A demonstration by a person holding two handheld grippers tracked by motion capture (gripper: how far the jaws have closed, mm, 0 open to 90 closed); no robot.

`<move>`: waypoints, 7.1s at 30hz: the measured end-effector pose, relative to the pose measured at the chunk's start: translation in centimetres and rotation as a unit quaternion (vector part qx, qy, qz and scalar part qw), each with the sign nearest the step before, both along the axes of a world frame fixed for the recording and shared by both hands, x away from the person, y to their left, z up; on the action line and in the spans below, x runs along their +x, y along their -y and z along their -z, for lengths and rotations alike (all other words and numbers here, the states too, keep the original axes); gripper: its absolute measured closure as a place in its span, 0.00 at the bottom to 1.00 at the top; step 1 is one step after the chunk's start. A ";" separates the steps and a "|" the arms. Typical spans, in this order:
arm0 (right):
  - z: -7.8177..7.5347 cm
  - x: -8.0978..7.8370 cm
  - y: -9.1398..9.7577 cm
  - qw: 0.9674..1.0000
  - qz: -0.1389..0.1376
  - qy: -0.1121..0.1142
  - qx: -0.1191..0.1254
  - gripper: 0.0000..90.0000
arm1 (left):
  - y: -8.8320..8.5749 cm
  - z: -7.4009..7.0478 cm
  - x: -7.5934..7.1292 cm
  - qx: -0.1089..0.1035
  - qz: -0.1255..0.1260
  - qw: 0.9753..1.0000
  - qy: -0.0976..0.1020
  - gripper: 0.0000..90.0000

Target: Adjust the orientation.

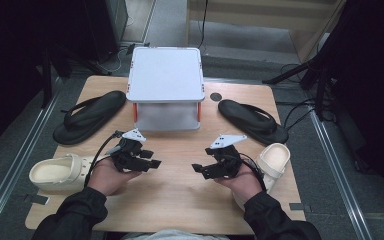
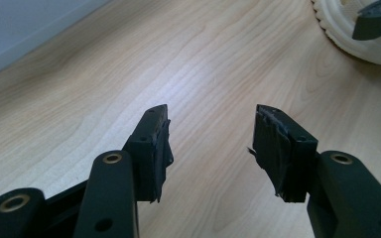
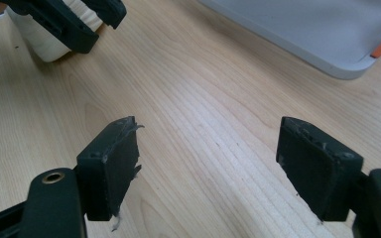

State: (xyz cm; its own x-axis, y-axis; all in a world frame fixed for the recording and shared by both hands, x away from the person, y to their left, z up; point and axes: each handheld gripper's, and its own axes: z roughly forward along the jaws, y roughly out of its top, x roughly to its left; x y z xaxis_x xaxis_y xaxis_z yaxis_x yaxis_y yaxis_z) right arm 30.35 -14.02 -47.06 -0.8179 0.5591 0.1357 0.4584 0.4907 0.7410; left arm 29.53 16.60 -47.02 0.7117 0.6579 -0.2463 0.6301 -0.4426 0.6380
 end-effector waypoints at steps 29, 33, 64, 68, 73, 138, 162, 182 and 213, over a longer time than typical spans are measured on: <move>0.4 -0.1 0.1 0.998 0.011 0.016 -0.054 0.37 | -1.5 -0.6 -0.3 0.032 -0.030 0.998 -0.047 0.50; 0.4 0.0 0.2 0.999 0.007 -0.003 -0.046 0.40 | -1.5 -0.7 -0.3 0.039 -0.028 0.998 -0.052 0.49; 0.1 0.9 0.4 1.000 -0.002 -0.007 -0.028 0.39 | -7.7 -4.3 -2.4 0.043 -0.111 0.991 -0.060 0.49; 0.2 1.1 0.2 1.000 -0.004 -0.009 -0.028 0.39 | -8.8 -4.6 -2.8 0.049 -0.107 0.992 -0.053 0.47; 0.3 1.2 -0.1 0.999 -0.006 -0.011 -0.029 0.39 | -10.2 -5.1 -3.2 0.048 -0.130 0.989 -0.055 0.48; 0.1 1.6 -0.9 0.999 -0.012 0.014 -0.036 0.39 | -14.4 -5.9 -3.2 -0.035 -0.191 0.976 -0.103 0.87; -0.3 1.1 -0.7 0.999 -0.007 0.016 -0.026 0.40 | -2.4 -7.4 1.6 -0.033 -0.085 0.990 -0.108 0.87; -0.3 0.2 0.1 1.000 0.015 0.014 -0.005 0.39 | 2.8 -2.7 2.7 -0.003 -0.021 0.987 -0.157 0.84; -1.4 -2.4 -1.4 1.000 0.006 0.012 0.019 0.47 | -1.8 -4.1 4.5 0.023 -0.033 0.996 -0.076 0.90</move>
